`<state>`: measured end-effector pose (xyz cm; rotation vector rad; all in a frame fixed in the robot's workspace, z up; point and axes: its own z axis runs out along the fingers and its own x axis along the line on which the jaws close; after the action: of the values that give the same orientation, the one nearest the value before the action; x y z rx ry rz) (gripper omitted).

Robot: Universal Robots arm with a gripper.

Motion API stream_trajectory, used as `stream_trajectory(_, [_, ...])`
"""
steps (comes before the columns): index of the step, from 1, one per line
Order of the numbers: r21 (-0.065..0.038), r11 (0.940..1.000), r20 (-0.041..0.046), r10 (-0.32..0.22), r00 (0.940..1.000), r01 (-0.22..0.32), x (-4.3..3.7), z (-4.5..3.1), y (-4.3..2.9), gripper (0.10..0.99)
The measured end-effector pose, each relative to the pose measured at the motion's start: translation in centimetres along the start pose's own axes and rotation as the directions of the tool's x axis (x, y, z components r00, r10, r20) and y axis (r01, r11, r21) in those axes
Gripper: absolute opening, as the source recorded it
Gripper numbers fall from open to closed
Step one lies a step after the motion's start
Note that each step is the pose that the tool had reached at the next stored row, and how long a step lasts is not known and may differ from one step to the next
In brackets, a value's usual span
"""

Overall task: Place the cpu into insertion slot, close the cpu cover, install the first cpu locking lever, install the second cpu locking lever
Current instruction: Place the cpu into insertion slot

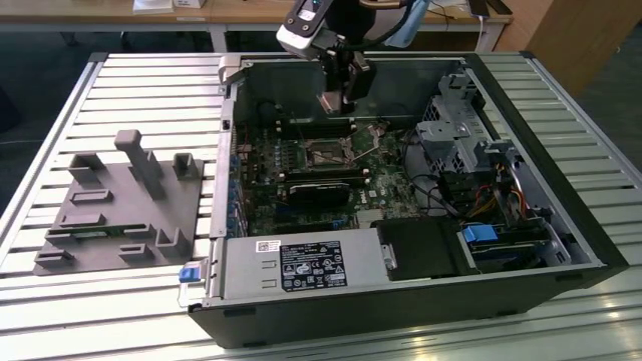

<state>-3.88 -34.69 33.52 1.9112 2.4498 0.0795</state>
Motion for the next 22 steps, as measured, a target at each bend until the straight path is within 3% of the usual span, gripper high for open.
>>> stream_trajectory(9, [-0.001, 0.9929, 0.0071, 0.119, 0.9929, -0.119, 0.04, 0.47, -0.02, 0.537])
stream_trajectory(19, [-0.001, 0.9914, 0.0081, 0.131, 0.9914, -0.131, 0.04, 0.96, -0.05, 0.537])
stream_trajectory(22, [-0.001, 0.9914, 0.0136, 0.131, 0.9913, -0.131, 0.04, 1.01, -0.06, 0.537])
